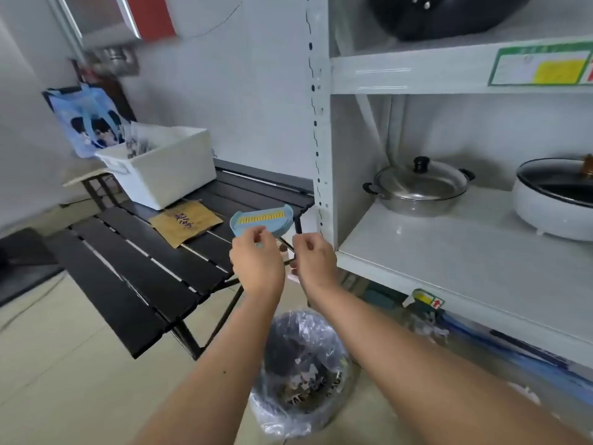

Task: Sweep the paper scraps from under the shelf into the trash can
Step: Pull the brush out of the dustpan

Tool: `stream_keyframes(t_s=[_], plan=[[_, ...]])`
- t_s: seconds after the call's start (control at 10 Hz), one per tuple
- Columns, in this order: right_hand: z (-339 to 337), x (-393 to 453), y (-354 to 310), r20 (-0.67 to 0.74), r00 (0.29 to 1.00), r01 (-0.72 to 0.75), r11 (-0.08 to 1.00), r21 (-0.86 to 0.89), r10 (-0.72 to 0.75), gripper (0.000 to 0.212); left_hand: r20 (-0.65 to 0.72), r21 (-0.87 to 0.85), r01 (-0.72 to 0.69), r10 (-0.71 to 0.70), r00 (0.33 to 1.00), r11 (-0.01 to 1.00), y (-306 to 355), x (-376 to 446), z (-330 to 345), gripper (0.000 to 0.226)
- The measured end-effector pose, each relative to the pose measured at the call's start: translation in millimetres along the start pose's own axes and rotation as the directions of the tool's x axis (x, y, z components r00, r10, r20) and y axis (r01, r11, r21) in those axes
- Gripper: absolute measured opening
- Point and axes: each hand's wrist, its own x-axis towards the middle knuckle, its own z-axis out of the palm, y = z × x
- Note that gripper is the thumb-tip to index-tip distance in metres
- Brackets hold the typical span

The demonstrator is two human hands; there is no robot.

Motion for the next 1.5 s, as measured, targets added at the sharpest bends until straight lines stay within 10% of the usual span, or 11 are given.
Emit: stream_keyframes(t_s=[0.2,0.6,1.0,1.5], plan=[[26,10,3,0.124,0.987,0.123,0.974,-0.191,-0.101,0.024,-0.042,-0.12,0.487,-0.495,0.868,0.865,-21,43,-14,0.035],[52,46,0,0.412,0.911,0.302,0.654,-0.694,0.016,0.044,0.426,-0.509,0.735,-0.611,0.667,0.448,-27,52,-1,0.022],[29,32,-7,0.477,0.875,0.456,0.188,-0.87,0.086,0.048,0.456,-0.563,0.734,-0.598,0.66,0.38,-31,15,-7,0.016],[-23,-35,-55,0.661,0.739,0.659,-0.066,-0.75,-0.129,0.018,0.496,-0.596,0.726,-0.554,0.669,0.343,11,-48,-23,0.019]])
